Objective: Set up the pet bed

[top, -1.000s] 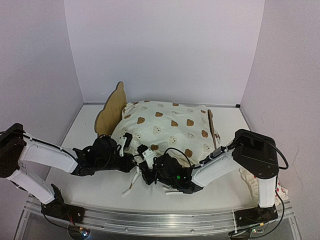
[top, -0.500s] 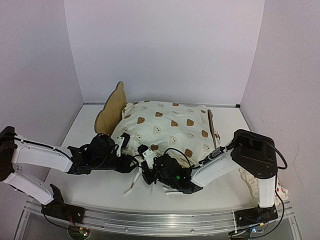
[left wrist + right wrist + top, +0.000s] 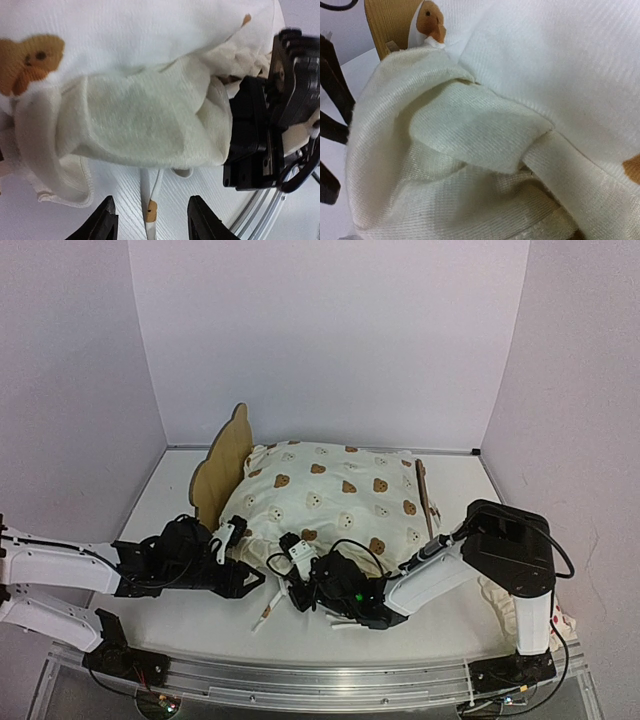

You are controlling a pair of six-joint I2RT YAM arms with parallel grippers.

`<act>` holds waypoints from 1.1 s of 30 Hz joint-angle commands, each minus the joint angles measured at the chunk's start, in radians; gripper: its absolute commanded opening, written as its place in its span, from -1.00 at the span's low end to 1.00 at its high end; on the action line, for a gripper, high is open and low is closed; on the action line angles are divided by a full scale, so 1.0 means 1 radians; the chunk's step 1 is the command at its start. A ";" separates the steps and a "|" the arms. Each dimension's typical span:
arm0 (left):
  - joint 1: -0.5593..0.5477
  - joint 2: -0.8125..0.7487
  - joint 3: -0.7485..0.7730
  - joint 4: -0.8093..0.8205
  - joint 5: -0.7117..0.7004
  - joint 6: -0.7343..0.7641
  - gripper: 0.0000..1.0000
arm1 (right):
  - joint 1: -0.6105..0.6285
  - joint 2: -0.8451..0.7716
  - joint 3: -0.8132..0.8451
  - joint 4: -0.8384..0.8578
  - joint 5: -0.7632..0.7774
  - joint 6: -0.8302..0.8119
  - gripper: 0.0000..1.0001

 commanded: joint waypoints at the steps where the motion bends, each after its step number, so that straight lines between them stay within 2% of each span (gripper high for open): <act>1: -0.027 0.059 -0.008 0.035 0.074 0.056 0.02 | -0.003 -0.046 0.003 0.024 0.023 0.027 -1.00; 7: -0.084 0.209 0.045 0.048 0.042 0.076 0.05 | -0.003 -0.051 0.000 0.016 0.017 0.039 -1.00; 14: -0.152 0.380 0.133 0.073 -0.133 0.046 0.03 | -0.003 -0.053 -0.005 0.017 0.017 0.043 -1.00; 16: -0.157 0.420 0.149 0.073 -0.174 0.040 -0.08 | -0.003 -0.055 -0.007 0.017 0.015 0.044 -1.00; 19: -0.162 0.453 0.158 0.072 -0.226 0.027 -0.39 | -0.003 -0.061 -0.014 0.017 0.012 0.045 -1.00; 22: -0.163 0.452 0.151 0.069 -0.268 0.009 -0.91 | -0.003 -0.066 -0.021 0.016 0.011 0.056 -1.00; 23: -0.162 0.447 0.153 0.055 -0.283 0.000 -0.99 | -0.003 -0.066 -0.021 0.017 0.011 0.062 -1.00; 28: -0.163 0.346 0.160 -0.144 -0.413 -0.074 -1.00 | -0.003 -0.041 0.007 0.015 0.007 0.152 -1.00; 33: -0.157 0.180 0.151 -0.378 -0.533 -0.175 -1.00 | -0.003 0.002 0.050 0.012 0.001 0.269 -1.00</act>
